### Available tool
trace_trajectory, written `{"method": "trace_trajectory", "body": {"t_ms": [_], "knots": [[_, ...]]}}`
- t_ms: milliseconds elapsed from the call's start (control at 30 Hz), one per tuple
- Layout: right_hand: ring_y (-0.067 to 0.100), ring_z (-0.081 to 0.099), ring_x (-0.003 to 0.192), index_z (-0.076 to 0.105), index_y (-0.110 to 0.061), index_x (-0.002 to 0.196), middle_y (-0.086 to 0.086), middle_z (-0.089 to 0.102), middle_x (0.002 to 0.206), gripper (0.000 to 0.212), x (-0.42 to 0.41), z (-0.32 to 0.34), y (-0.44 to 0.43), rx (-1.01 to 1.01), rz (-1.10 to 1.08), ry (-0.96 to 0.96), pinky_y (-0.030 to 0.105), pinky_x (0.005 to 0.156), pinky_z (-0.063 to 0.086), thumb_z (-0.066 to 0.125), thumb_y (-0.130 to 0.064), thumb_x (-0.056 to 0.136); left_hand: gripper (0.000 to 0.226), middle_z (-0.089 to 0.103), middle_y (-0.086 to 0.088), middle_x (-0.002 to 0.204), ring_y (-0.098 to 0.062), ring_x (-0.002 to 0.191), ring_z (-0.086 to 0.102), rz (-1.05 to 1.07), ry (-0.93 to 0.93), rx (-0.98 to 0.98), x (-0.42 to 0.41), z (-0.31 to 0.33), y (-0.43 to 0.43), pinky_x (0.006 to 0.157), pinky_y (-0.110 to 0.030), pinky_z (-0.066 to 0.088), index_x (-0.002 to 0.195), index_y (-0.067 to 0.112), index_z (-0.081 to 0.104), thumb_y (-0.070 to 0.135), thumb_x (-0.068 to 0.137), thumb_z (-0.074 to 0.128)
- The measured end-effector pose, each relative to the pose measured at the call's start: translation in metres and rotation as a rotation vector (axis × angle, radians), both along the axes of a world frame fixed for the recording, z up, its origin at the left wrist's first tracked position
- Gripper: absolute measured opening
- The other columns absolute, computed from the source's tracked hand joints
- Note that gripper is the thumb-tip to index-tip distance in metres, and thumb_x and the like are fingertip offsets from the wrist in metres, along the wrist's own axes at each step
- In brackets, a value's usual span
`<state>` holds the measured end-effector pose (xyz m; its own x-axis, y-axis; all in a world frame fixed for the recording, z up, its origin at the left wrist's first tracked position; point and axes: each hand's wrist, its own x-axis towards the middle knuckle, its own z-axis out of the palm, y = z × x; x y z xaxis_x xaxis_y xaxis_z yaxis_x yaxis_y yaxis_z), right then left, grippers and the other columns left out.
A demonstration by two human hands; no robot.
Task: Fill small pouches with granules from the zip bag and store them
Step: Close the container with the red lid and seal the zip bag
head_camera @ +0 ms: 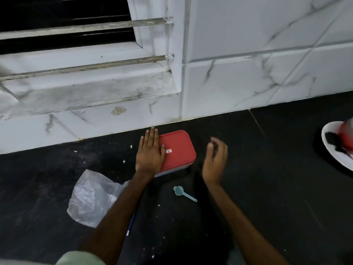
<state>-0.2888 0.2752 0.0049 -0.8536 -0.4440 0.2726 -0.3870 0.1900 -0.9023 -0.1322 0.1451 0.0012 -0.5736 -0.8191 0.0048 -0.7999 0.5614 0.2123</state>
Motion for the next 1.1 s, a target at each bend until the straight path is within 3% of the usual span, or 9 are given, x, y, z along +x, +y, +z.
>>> {"method": "trace_trajectory", "body": {"t_ms": [100,233,367,533,633,700,867,1000,1100], "knots": [[0.006,0.047,0.101,0.057,-0.027,0.110,-0.011,0.051,0.107,0.025,0.013,-0.028,0.066,0.320,0.222,0.047,0.035,0.093,0.045,0.040,-0.040,0.099,0.076,0.015,-0.010,0.163,-0.022,0.151,0.010,0.028,0.035,0.028,0.001,-0.001,0.005,0.123,-0.037,0.004,0.155,0.005,0.017,0.046,0.091,0.004],[0.010,0.050,0.098,0.058,-0.034,0.109,-0.014,0.048,0.110,0.038,0.046,-0.065,0.102,0.733,0.547,0.367,0.030,0.084,0.043,0.040,-0.060,0.089,0.068,0.014,-0.005,0.164,-0.018,0.151,0.007,-0.040,0.156,0.081,0.005,0.006,0.013,0.122,-0.032,0.000,0.155,0.009,0.017,0.043,0.097,0.012],[0.011,0.058,0.077,0.063,-0.038,0.088,-0.016,0.052,0.090,0.014,0.065,-0.074,0.098,0.744,0.534,0.430,0.027,0.065,0.044,0.070,-0.032,0.077,0.060,0.017,-0.003,0.163,-0.016,0.150,0.013,0.063,0.349,0.036,0.038,0.018,0.040,0.123,-0.037,0.010,0.154,0.011,0.025,0.037,0.100,0.035],[0.007,0.061,0.075,0.064,-0.031,0.077,-0.011,0.063,0.078,0.020,0.072,-0.039,0.089,0.380,0.420,-0.163,0.030,0.070,0.051,0.078,-0.017,0.076,0.052,0.043,-0.005,0.149,-0.022,0.136,0.042,0.268,0.455,0.016,0.117,0.016,0.083,0.110,-0.036,0.036,0.142,0.012,0.043,0.027,0.093,0.056],[0.004,0.065,0.072,0.067,-0.028,0.092,-0.005,0.068,0.075,0.031,0.066,-0.002,0.061,0.202,0.398,-0.324,0.020,0.070,0.052,0.081,-0.009,0.071,0.047,0.055,-0.007,0.135,-0.024,0.122,0.052,0.329,0.395,0.036,0.152,0.011,0.104,0.100,-0.032,0.040,0.135,0.012,0.050,0.025,0.092,0.062],[0.000,0.064,0.071,0.063,-0.023,0.096,-0.005,0.068,0.075,0.035,0.058,0.018,0.035,0.150,0.378,-0.286,0.014,0.066,0.050,0.083,-0.012,0.069,0.046,0.058,-0.006,0.129,-0.022,0.116,0.054,0.316,0.384,0.028,0.164,0.012,0.115,0.096,-0.029,0.040,0.129,0.012,0.052,0.033,0.089,0.056],[0.003,0.063,0.072,0.066,-0.018,0.076,-0.008,0.068,0.076,0.020,0.044,0.035,-0.020,0.175,0.375,-0.177,0.008,0.063,0.046,0.085,-0.018,0.068,0.042,0.059,-0.002,0.124,-0.017,0.110,0.055,0.281,0.382,-0.020,0.167,0.014,0.120,0.092,-0.027,0.043,0.125,0.014,0.054,0.035,0.089,0.054],[0.011,0.065,0.071,0.066,-0.019,0.072,-0.007,0.068,0.074,0.021,0.044,0.026,-0.035,0.366,0.400,-0.112,0.022,0.064,0.052,0.086,-0.025,0.066,0.046,0.060,-0.006,0.121,-0.023,0.108,0.059,0.310,0.276,-0.020,0.159,0.015,0.111,0.088,-0.031,0.049,0.125,0.012,0.056,0.022,0.083,0.073],[0.016,0.063,0.084,0.064,-0.021,0.079,-0.006,0.065,0.087,0.021,0.048,0.028,-0.034,0.493,0.403,0.071,0.025,0.068,0.044,0.080,-0.033,0.073,0.053,0.059,-0.003,0.121,-0.019,0.106,0.057,0.337,0.194,-0.019,0.159,0.012,0.116,0.083,-0.032,0.052,0.128,0.013,0.053,0.045,0.086,0.064]]}}
